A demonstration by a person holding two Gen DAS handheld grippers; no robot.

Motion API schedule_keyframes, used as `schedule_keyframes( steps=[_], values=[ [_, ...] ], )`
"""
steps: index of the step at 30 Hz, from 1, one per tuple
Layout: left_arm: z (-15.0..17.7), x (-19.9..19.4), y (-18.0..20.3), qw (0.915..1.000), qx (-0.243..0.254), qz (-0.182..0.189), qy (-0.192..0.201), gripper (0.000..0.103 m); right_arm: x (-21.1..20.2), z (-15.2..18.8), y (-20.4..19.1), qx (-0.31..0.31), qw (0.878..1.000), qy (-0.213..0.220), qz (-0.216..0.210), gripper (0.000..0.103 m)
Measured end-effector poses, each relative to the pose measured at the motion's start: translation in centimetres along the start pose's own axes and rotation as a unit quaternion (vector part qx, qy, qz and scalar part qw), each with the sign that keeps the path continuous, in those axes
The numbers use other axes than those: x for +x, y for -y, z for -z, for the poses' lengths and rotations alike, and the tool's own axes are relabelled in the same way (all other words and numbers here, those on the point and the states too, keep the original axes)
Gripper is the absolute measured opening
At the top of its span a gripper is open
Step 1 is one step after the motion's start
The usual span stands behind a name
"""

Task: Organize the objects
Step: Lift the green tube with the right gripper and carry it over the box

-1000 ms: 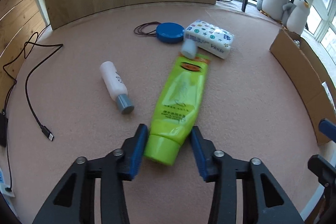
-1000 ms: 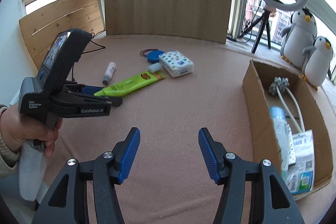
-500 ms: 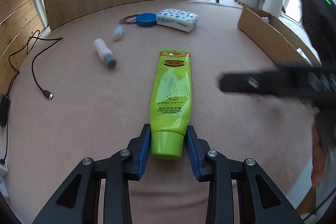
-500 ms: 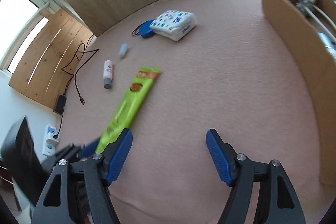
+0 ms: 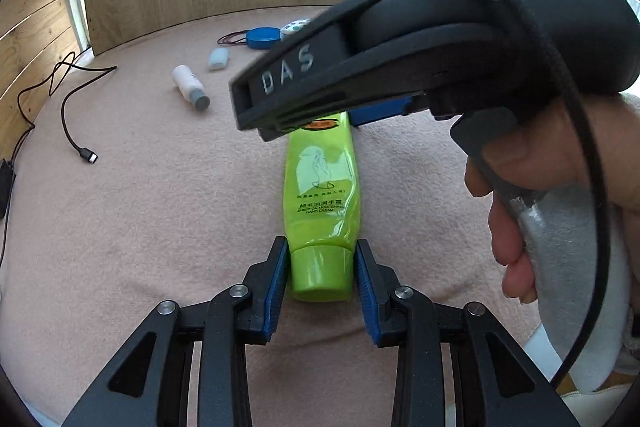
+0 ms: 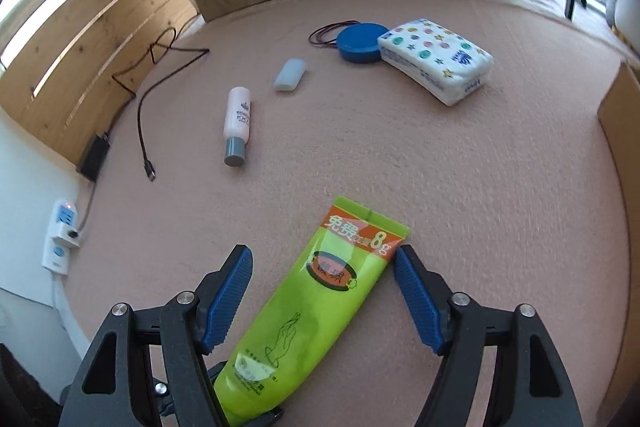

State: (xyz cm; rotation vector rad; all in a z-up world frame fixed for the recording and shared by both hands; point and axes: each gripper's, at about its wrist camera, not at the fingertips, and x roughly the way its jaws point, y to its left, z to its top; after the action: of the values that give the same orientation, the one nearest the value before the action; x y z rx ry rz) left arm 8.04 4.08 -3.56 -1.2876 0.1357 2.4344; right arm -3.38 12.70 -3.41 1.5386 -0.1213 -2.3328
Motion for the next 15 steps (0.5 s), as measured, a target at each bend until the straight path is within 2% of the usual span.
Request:
schedule_keyframes(
  steps=[1,2,12,15],
  values=[
    [0.1,-0.1,-0.1,1.0,-0.001,-0.001,0.001,0.035,0.0,0.0,-0.1,-0.003,1.0,0.002,0.007,0.053],
    [0.1,-0.1,0.0,1.0,-0.003,0.0,0.001,0.035,-0.1,0.1,0.0,-0.004,1.0,0.004,0.016,0.041],
    [0.6,-0.7,0.4,1.0,-0.005,-0.006,0.002,0.035,-0.9,0.5,1.4,0.024,0.999,0.013,-0.019,0.024],
    [0.5,-0.9,0.2,1.0,-0.005,-0.007,0.002,0.035,-0.9,0.7,1.7,0.036,0.999,0.008,-0.038,0.023]
  ],
)
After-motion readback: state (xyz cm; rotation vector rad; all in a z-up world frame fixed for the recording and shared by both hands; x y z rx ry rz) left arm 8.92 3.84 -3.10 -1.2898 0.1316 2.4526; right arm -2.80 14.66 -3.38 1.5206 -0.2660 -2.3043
